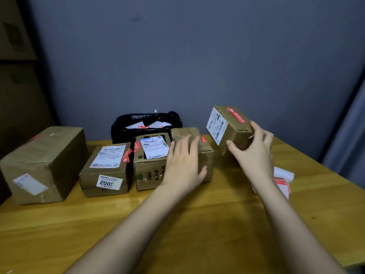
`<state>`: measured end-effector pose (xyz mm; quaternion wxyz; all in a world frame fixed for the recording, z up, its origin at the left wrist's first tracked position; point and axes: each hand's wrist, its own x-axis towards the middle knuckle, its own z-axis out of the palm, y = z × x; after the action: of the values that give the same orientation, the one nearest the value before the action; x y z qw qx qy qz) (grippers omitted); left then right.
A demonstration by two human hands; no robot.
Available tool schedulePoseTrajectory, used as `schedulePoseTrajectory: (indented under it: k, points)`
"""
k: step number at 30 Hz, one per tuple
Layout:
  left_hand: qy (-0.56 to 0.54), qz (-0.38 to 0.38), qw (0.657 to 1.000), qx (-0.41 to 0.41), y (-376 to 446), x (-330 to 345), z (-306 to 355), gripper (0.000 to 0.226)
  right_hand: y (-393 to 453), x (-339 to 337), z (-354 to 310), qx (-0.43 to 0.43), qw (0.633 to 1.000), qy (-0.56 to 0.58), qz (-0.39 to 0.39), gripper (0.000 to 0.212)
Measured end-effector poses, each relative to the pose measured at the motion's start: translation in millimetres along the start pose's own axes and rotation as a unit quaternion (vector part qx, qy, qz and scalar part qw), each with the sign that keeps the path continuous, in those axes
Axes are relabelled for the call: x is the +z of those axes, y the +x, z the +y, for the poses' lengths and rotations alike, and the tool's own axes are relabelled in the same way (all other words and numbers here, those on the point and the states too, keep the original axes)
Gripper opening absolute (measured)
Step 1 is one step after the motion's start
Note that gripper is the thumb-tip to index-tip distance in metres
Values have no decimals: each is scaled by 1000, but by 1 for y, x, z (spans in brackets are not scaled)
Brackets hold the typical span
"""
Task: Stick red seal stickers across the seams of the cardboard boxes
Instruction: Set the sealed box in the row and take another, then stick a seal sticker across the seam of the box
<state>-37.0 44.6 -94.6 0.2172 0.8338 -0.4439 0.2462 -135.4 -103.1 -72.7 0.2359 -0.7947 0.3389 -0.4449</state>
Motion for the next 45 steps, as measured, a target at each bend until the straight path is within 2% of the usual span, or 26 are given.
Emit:
schedulePoseTrajectory:
  k: [8, 12, 20, 28, 32, 35, 37, 41, 43, 45]
  points:
    - [95, -39, 994, 23, 18, 11, -5, 71, 5, 31, 11, -43, 979, -193, -41, 80]
    - [109, -65, 991, 28, 17, 14, -8, 66, 3, 43, 19, -40, 976, -204, -64, 81]
    - [106, -69, 992, 26, 16, 16, -9, 67, -1, 64, 37, -26, 971, -208, -116, 82]
    - [92, -78, 992, 28, 14, 16, -12, 70, -4, 64, 42, -64, 940, -324, -83, 86]
    - [5, -95, 995, 8, 13, 13, -17, 74, -5, 51, 34, -72, 957, -275, -57, 68]
    - [-71, -76, 994, -29, 13, 6, -23, 76, -6, 41, 21, -60, 987, -143, -39, 48]
    - [-79, -71, 992, -62, 15, 2, -27, 78, -8, 40, 10, -51, 996, -44, -60, 41]
    - [-98, -131, 978, -133, 15, -4, -34, 83, -16, 48, -14, -13, 986, 66, -155, 51]
    - [-156, -154, 959, -179, 13, -8, -34, 78, -22, 53, -22, -5, 978, 60, -198, 65]
    - [-182, -158, 948, -208, 11, -12, -32, 68, -31, 58, -27, -3, 977, 46, -208, 79]
